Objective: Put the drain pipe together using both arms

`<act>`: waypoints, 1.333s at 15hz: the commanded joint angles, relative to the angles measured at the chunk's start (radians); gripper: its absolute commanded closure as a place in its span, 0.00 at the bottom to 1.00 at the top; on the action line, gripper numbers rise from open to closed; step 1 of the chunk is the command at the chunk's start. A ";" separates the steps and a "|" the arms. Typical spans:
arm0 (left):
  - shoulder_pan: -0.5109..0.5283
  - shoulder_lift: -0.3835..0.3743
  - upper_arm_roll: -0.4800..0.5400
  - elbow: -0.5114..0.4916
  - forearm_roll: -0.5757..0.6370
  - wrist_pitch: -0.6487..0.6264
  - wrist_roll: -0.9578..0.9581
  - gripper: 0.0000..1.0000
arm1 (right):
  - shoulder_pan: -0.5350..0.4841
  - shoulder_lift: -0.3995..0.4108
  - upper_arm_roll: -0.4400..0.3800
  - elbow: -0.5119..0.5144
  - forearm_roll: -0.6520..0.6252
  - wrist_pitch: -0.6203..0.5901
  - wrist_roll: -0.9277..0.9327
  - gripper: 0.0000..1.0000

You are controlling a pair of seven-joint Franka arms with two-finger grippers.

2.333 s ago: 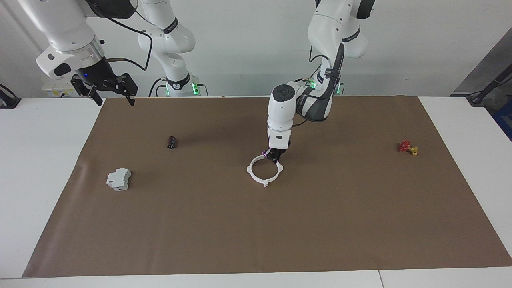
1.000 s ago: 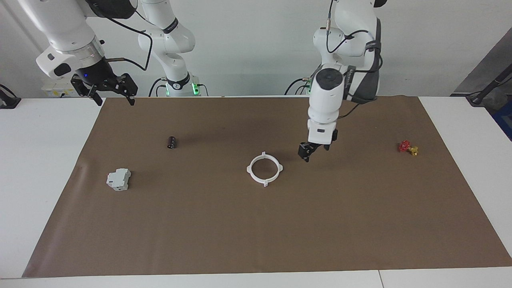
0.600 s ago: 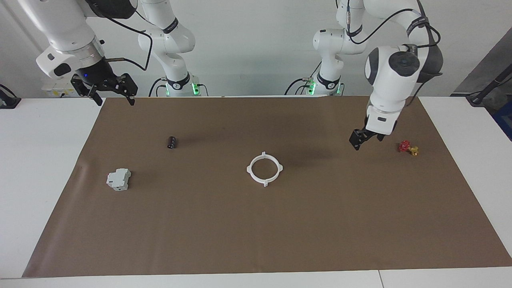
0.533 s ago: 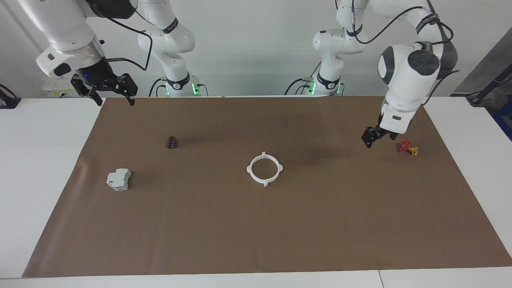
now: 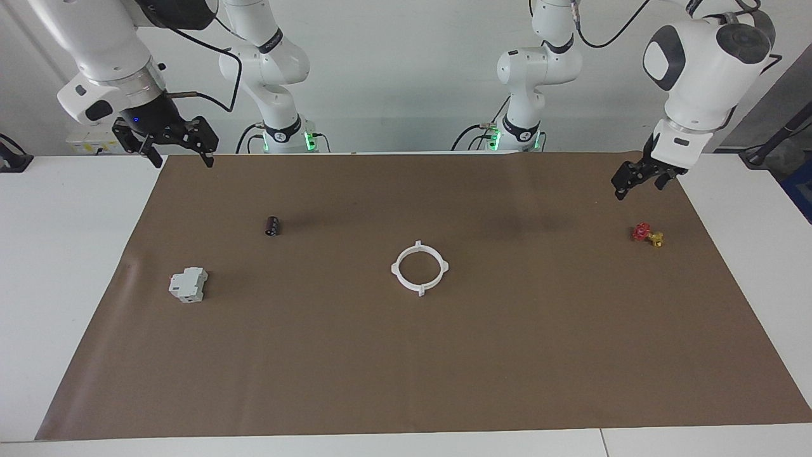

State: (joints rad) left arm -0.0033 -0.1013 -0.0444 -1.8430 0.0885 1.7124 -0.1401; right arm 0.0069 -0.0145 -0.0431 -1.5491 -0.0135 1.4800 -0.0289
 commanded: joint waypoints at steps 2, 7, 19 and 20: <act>-0.058 -0.017 0.008 -0.045 -0.009 0.038 0.014 0.00 | -0.002 -0.007 0.000 -0.012 0.003 0.006 0.000 0.00; -0.076 0.049 0.021 -0.045 -0.019 0.050 0.023 0.00 | -0.002 -0.007 0.000 -0.012 0.003 0.006 0.000 0.00; 0.108 0.031 -0.149 0.051 -0.032 -0.063 0.123 0.00 | -0.002 -0.007 0.000 -0.012 0.003 0.006 0.000 0.00; 0.105 0.032 -0.141 0.053 -0.033 -0.060 0.122 0.00 | -0.002 -0.007 0.000 -0.012 0.003 0.006 0.000 0.00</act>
State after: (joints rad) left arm 0.0892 -0.0657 -0.1748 -1.8050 0.0735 1.6784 -0.0347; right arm 0.0069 -0.0145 -0.0431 -1.5491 -0.0135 1.4800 -0.0289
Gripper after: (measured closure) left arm 0.000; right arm 0.000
